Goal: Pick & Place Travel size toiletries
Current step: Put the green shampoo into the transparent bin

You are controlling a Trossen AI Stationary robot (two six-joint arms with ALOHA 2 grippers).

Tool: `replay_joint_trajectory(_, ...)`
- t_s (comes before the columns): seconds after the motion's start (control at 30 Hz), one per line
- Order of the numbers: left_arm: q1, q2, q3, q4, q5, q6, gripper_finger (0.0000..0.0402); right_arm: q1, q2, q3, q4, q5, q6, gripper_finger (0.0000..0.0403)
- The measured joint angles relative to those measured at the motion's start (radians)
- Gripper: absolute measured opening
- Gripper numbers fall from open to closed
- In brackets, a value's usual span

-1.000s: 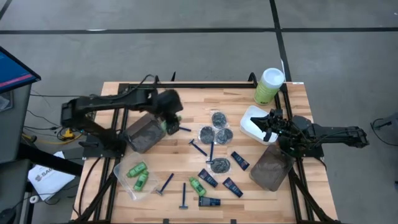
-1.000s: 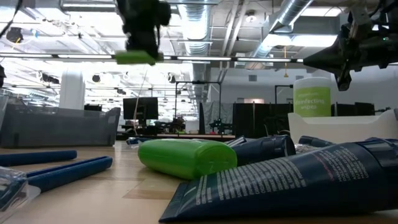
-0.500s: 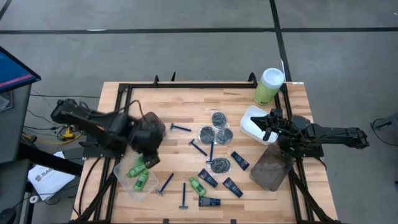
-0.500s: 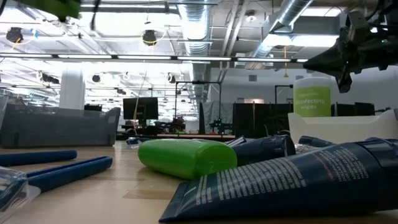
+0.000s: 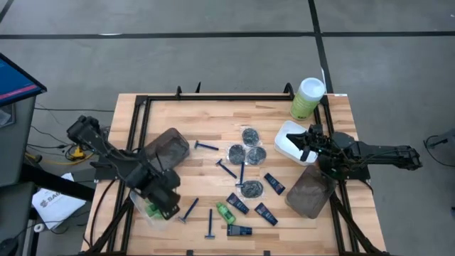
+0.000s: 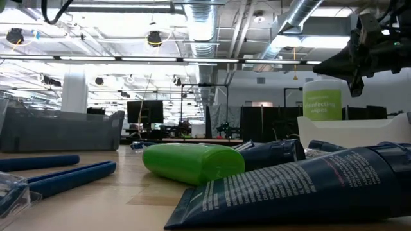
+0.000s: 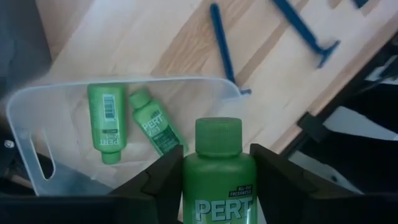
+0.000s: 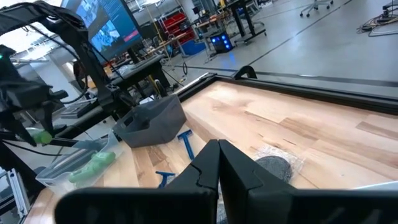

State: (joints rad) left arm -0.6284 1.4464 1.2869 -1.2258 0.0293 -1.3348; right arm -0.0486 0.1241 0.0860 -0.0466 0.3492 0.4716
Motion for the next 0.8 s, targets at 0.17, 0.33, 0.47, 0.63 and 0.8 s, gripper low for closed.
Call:
replay_joint_trajectory(0.17,-0.024,0.089,0.000,0.005,-0.003,-0.005,0.0167,0.000,0.000,0.000,-0.002,0.000,0.000,0.0000)
replay_joint_trajectory(0.33,-0.028,0.145,-0.008,0.022,-0.003,-0.006,0.0164,0.000,0.000,0.000,-0.002,0.000,0.000,0.0000)
replay_joint_trajectory(0.47,-0.028,0.137,-0.083,0.119,-0.003,-0.027,0.0165,0.000,0.000,0.000,-0.003,0.000,0.000,0.0000)
replay_joint_trajectory(0.63,-0.027,0.081,-0.224,0.257,-0.002,-0.065,0.0165,0.000,0.000,0.000,-0.003,0.000,0.000,0.0000)
replay_joint_trajectory(0.8,-0.021,0.015,-0.338,0.352,-0.003,-0.143,0.0166,0.000,0.000,0.000,-0.003,0.000,0.000,0.0000)
